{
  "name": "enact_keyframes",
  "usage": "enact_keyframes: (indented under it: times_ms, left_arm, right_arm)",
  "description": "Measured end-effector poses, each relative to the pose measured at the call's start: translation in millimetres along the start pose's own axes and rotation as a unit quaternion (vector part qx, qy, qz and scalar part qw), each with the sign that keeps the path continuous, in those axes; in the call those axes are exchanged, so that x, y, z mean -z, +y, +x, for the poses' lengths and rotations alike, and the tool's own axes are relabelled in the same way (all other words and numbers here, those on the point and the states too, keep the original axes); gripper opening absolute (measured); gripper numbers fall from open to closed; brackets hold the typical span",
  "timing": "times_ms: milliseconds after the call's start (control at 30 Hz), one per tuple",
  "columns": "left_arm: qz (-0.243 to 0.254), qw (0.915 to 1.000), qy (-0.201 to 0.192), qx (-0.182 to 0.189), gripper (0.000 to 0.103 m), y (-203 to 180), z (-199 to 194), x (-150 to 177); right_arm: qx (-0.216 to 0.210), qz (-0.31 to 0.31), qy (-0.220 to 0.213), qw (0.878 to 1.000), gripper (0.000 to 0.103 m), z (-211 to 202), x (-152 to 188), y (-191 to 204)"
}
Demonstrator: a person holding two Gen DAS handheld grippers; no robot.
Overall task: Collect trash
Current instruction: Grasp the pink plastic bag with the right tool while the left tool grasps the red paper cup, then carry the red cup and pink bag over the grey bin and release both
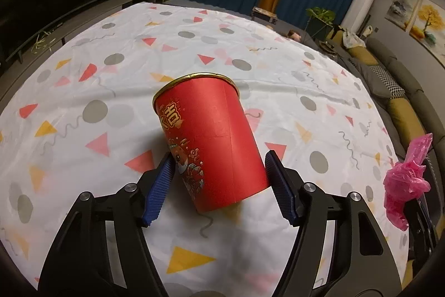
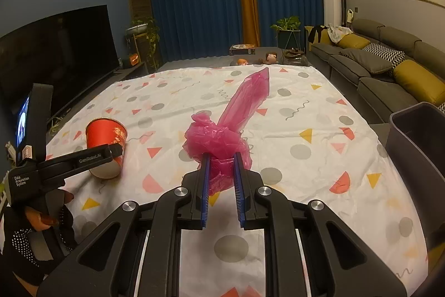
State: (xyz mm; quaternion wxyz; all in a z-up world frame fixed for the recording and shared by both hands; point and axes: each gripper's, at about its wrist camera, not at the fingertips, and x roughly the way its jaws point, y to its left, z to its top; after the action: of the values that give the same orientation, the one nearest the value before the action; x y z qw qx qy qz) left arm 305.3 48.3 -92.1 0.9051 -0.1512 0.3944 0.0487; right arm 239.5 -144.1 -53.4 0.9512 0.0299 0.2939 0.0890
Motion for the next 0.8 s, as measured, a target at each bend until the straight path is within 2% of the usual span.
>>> enact_keyframes:
  times_ms: [167,367,600,800]
  left_arm:
    - [0.009,0.9999,-0.01,0.006,0.063,-3,-7,3]
    - [0.043,0.9983,-0.037,0.011,0.062,-23,-29,7]
    - [0.086,0.9937,-0.062,0.036,0.059,-59,-57,16]
    - [0.119,0.9872,-0.075,0.075,0.058,-98,-76,29]
  right_arm:
    - [0.001,0.004,-0.002,1.0,0.017,-3,1,-2]
    - [0.004,0.009,-0.009,1.0,0.017,-14,1,-9]
    - [0.017,0.017,-0.023,0.999,0.017,-36,3,-27]
    - [0.039,0.028,-0.034,0.998,0.017,-58,7,-50]
